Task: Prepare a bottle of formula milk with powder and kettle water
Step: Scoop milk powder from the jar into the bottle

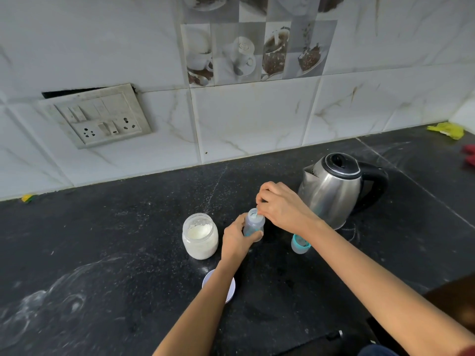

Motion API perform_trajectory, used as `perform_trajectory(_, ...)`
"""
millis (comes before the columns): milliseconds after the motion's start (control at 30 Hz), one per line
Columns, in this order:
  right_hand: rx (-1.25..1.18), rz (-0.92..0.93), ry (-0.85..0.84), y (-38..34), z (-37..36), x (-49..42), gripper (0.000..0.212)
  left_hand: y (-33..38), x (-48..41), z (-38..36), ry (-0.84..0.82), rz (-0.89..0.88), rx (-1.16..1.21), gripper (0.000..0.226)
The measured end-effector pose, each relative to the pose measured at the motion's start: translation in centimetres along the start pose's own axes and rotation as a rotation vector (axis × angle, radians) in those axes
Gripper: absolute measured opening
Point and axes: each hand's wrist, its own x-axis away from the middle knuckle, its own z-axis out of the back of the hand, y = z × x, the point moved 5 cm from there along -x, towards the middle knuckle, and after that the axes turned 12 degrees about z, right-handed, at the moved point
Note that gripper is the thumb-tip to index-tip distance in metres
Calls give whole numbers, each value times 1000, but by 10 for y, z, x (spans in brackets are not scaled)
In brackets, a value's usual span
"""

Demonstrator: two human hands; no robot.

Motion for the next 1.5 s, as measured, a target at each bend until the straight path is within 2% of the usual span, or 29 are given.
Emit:
perform_trajectory(167,33,14,-64,-5,-11,-2,7,0,0,0,-10,5,-12,56)
perform_trajectory(500,-17,-96,96,-2,-7,12,10,-1,0,0,2,-2,-24,54)
perform_trajectory(633,5,-97,-2,1,-10,7,13,-3,-1,-1,2,7,-29,56)
perform_trajectory(900,-23,-147,25,5,-4,7,8,-5,-2,-1,-2,16,-32,58)
perform_trajectory(1033,-8,-173,-35,6,-7,9,10,-4,-2,-2,-5,30,-32,60)
perform_trajectory(1167,-143,-293,84,12,2,14,2,-2,0,0,-8,24,-26,58)
perform_trajectory(1333,-222,-488,201,24,14,28,8,-2,1,0,-15,40,-20,57)
perform_trajectory(1433,-283,-574,207,29,20,36,10,-1,2,1,-6,44,-27,56)
perform_trajectory(1500,-377,-694,214,32,22,43,11,-2,2,0,-6,56,-28,57)
